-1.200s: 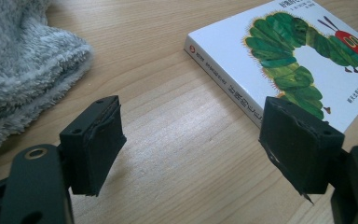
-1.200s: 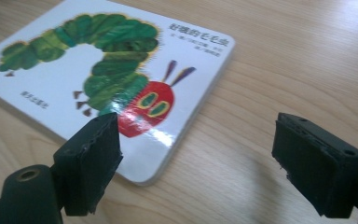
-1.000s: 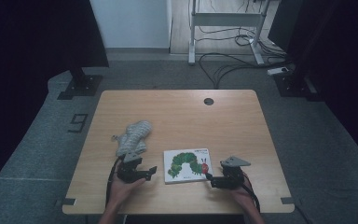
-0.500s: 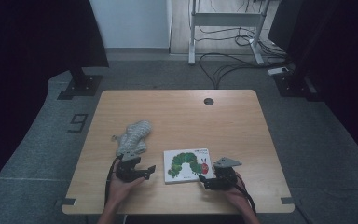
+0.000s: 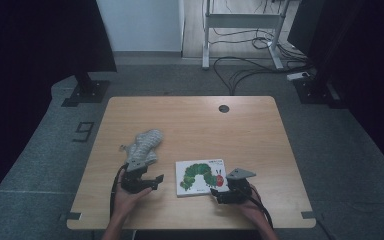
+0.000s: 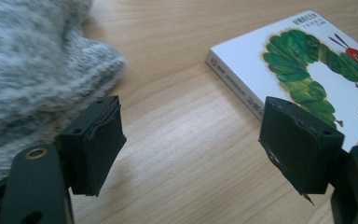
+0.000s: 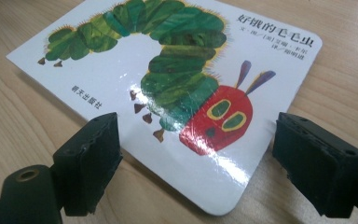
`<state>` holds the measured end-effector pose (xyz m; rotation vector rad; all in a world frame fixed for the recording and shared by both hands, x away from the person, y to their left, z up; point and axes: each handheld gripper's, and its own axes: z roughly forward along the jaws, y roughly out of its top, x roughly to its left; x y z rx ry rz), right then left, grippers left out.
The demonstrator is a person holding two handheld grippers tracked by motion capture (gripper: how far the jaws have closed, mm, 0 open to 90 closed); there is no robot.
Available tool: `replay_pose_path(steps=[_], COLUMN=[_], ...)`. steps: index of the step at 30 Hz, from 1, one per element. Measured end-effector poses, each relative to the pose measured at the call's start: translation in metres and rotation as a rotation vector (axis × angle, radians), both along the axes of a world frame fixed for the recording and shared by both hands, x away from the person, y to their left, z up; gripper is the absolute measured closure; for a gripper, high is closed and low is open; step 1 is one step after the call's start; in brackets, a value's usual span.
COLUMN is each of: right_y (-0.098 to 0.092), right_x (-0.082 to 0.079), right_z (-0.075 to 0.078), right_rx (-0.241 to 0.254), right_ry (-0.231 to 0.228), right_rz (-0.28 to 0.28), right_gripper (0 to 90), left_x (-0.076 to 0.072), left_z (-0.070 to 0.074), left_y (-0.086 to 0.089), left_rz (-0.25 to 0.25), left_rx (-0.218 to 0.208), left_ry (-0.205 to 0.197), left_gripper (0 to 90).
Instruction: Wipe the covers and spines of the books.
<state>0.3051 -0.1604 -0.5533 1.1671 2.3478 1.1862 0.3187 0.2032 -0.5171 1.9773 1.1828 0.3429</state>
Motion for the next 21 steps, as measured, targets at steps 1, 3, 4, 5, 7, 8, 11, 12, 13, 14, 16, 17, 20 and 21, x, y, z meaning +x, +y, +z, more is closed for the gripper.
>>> replay_pose_path(steps=[1, 3, 4, 5, 7, 8, 11, 12, 13, 14, 16, 17, 20, 21], right_y=[-0.001, -0.001, 0.000, 0.000, 0.000, 0.000, 0.000, 0.000, 0.000, 0.000, 0.000, 0.000, 0.000, 0.000], right_x=[-0.001, -0.001, -0.002, -0.002, -0.003, -0.003, -0.004, -0.004, -0.004, -0.004, -0.004, -0.004, -0.004, -0.004], right_z=[-0.001, -0.001, -0.001, -0.001, -0.001, -0.001, -0.001, -0.001, -0.001, -0.001, -0.001, -0.001, -0.001, -0.001], right_rx=[-0.002, -0.007, -0.010, -0.014, -0.017, -0.017, -0.020, -0.020, -0.022, -0.023, -0.025, -0.025, -0.027, -0.027], right_ry=[0.007, 0.003, 0.000, -0.001, -0.001, 0.000, 0.000, 0.000, -0.001, -0.003, -0.003, -0.004, -0.006, -0.006], right_rz=[0.000, 0.002, 0.001, 0.001, 0.002, 0.001, 0.002, 0.002, 0.002, 0.002, 0.003, 0.003, 0.002, 0.002], right_gripper=[14.8, 15.2, 15.3, 15.4, 15.8, 16.0, 16.3, 16.3, 16.4, 16.6, 16.8, 16.9, 17.1, 17.1], left_x=[0.001, 0.003, 0.003, 0.006, 0.008, 0.010, 0.018, 0.018, 0.021, 0.024, 0.028, 0.030, 0.030, 0.030], left_z=[0.003, 0.005, 0.005, 0.007, 0.008, 0.009, 0.012, 0.012, 0.014, 0.017, 0.020, 0.022, 0.029, 0.031], left_y=[0.003, 0.007, 0.007, 0.011, 0.013, 0.014, 0.017, 0.017, 0.017, 0.018, 0.019, 0.019, 0.021, 0.022], left_rz=[0.019, 0.035, 0.035, 0.054, 0.060, 0.065, 0.073, 0.073, 0.075, 0.077, 0.077, 0.085, 0.091, 0.094], left_rx=[0.004, 0.009, 0.009, 0.012, 0.012, 0.013, 0.030, 0.030, 0.044, 0.048, 0.053, 0.062, 0.046, 0.046], left_ry=[-0.010, -0.018, -0.018, -0.025, -0.025, -0.024, -0.029, -0.029, -0.033, -0.038, -0.047, -0.050, -0.071, -0.076], left_gripper=[22.1, 22.1, 22.2, 22.2, 22.3, 22.3, 22.4, 22.4, 22.4, 22.5, 23.3, 23.3, 24.1, 24.1])
